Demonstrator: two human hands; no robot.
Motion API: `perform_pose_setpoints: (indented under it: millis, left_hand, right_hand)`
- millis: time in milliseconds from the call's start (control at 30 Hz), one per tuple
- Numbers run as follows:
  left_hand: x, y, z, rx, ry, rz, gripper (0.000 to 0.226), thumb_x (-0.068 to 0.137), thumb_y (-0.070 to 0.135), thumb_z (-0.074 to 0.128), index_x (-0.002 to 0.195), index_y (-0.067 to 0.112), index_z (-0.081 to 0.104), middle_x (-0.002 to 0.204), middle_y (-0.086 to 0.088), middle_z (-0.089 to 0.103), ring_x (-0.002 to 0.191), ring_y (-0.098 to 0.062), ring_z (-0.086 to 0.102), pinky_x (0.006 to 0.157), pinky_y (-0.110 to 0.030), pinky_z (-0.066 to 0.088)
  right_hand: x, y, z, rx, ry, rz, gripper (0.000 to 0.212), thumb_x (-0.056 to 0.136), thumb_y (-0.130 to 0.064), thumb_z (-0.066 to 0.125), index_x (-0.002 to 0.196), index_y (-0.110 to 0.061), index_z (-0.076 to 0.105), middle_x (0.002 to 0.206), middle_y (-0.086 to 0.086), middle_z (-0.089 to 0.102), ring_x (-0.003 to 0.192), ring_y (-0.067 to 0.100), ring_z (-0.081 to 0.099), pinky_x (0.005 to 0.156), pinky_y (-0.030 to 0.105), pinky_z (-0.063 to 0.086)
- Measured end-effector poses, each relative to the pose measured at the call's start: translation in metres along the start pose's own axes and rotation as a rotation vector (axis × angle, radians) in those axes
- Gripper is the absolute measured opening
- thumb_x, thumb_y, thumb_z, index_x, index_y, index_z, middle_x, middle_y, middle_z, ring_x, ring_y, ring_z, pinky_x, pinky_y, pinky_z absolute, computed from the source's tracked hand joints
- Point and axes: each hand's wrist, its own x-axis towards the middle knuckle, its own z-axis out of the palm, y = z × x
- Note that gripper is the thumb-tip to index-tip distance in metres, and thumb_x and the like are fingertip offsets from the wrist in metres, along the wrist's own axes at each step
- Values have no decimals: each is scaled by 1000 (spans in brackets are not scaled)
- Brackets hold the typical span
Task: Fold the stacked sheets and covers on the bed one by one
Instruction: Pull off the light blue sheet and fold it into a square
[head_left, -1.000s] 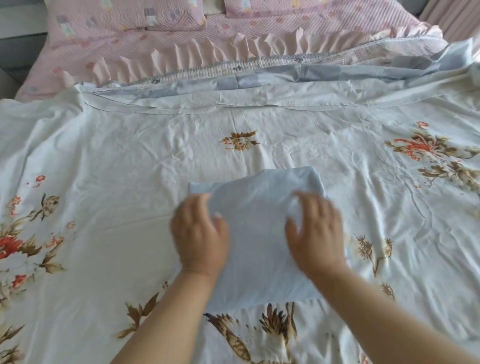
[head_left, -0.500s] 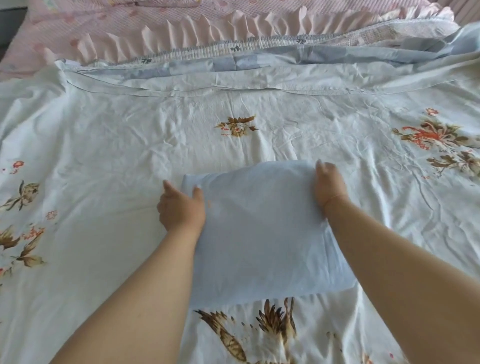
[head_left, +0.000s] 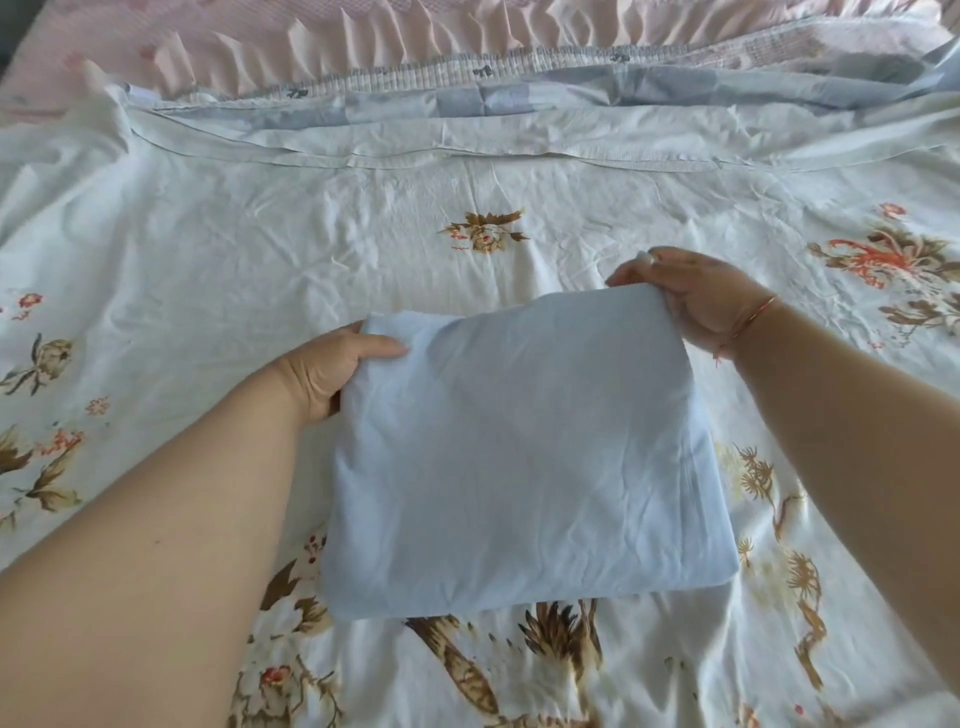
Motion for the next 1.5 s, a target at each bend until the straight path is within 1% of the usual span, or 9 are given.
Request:
perform_pose_setpoints:
  millis: [133,300,433,633,833,967,1100,1300,1500]
  left_hand:
    - [-6,10,-4,259,197,-24,78,51,80,72,88,11,73,90,-12,74,82,-26,71,74,-32,53]
    - [-8,49,-19,778,515,63,66,87,70,38,56,13,39,58,-7,45,57,-23,45,59,-33,34]
    - [1,46,-18,804,651,9,71,91,70,34,60,7,48,64,-11,54,61,-26,52,60,-34,39]
    - [-4,-29,-18,-242,234,-42,19,91,27,61,99,10,59,87,-6,66,70,-14,68,63,-25,57]
    - [9,-8,-34,214,580,184,26,82,27,77,77,23,52,85,-9,61,76,-21,59,69,-36,48]
    - [5,-4,-12,811,697,51,68,85,47,67,141,25,36,133,-18,45,122,-36,46,97,-46,43]
    - [-14,-18,56,1097,806,414,68,90,53,44,147,17,38,149,-22,35,138,-37,31,114,-52,22]
    - [-9,-43,81,932,857,58,80,91,57,48,152,13,20,157,-21,18,145,-37,16,116,-54,13]
    - [-2,-35,52,393,1041,-24,61,91,39,60,137,3,42,130,-22,56,119,-39,53,93,-42,42]
  right_hand:
    - [1,2,4,-330,-86,39,22,80,-39,64,73,-21,54,73,-1,52,69,13,45,70,27,36]
    - [-2,-17,8,-1002,182,30,59,96,-54,36,66,-8,58,66,5,56,72,26,55,73,32,42]
    - [8,-26,20,-1339,225,-6,66,96,-60,26,76,-10,64,72,7,59,84,28,51,74,31,34]
    - [-14,-10,6,-86,136,248,47,93,-51,48,86,-7,64,65,2,70,63,14,68,67,28,54]
    - [17,-33,-1,-1146,313,-84,50,92,-55,45,76,-8,55,73,7,54,76,26,52,67,32,37]
    - [2,-25,24,-1312,295,-57,39,91,-44,53,121,-19,53,126,9,51,126,30,38,104,42,33]
    - [-76,5,85,-1250,613,-295,56,87,-39,57,135,-15,44,136,8,45,129,28,37,107,40,26]
    - [-55,20,62,-418,679,347,96,66,-62,71,139,-12,34,133,11,47,118,31,51,99,46,45]
    - [-20,7,30,19,557,210,5,83,-6,67,83,-10,65,74,10,71,57,21,64,56,37,57]
